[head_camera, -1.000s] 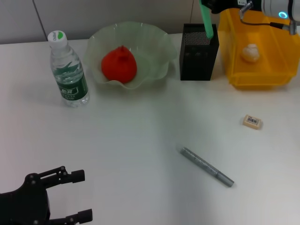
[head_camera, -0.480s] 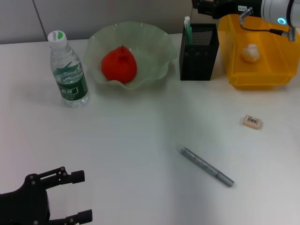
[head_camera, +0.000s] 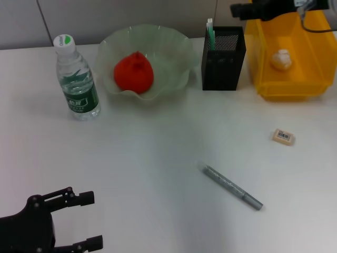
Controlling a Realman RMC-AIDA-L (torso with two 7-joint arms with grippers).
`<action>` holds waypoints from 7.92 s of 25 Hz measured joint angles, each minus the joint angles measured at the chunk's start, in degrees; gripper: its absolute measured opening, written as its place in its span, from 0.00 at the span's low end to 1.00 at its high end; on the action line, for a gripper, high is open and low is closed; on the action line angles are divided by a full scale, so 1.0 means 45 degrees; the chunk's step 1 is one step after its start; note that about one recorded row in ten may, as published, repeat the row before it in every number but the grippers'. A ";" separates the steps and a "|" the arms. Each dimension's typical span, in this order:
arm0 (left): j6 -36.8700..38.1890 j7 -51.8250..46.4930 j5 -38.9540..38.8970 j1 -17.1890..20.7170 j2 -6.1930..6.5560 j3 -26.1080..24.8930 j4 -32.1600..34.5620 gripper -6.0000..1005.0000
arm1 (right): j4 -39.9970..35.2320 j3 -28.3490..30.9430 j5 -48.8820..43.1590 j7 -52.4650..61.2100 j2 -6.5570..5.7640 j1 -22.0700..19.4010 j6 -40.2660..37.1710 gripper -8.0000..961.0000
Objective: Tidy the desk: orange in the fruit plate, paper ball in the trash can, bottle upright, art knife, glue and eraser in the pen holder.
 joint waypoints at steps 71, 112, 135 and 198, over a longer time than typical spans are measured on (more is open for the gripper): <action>-0.0053 -0.0153 0.0062 -0.0175 -0.0110 0.0000 0.0000 0.80 | 0.5439 -0.2332 -0.7449 -0.1458 0.0042 0.1750 -0.1773 0.56; -0.0052 -0.0152 0.0018 -0.0179 -0.0109 -0.0001 0.0000 0.80 | 0.0134 -0.1458 -0.5540 -0.0538 0.0061 0.1662 -0.3125 0.27; -0.0059 -0.0283 -0.0006 -0.0216 -0.0110 -0.0020 -0.0003 0.80 | 0.4806 -0.1248 -0.3172 -0.2701 -0.0087 0.2259 0.3591 0.30; 0.0064 0.0647 0.0081 -0.0178 -0.0247 0.0114 -0.0020 0.80 | 0.7046 -0.8649 -0.2698 0.5870 0.0278 0.4731 -0.2827 0.76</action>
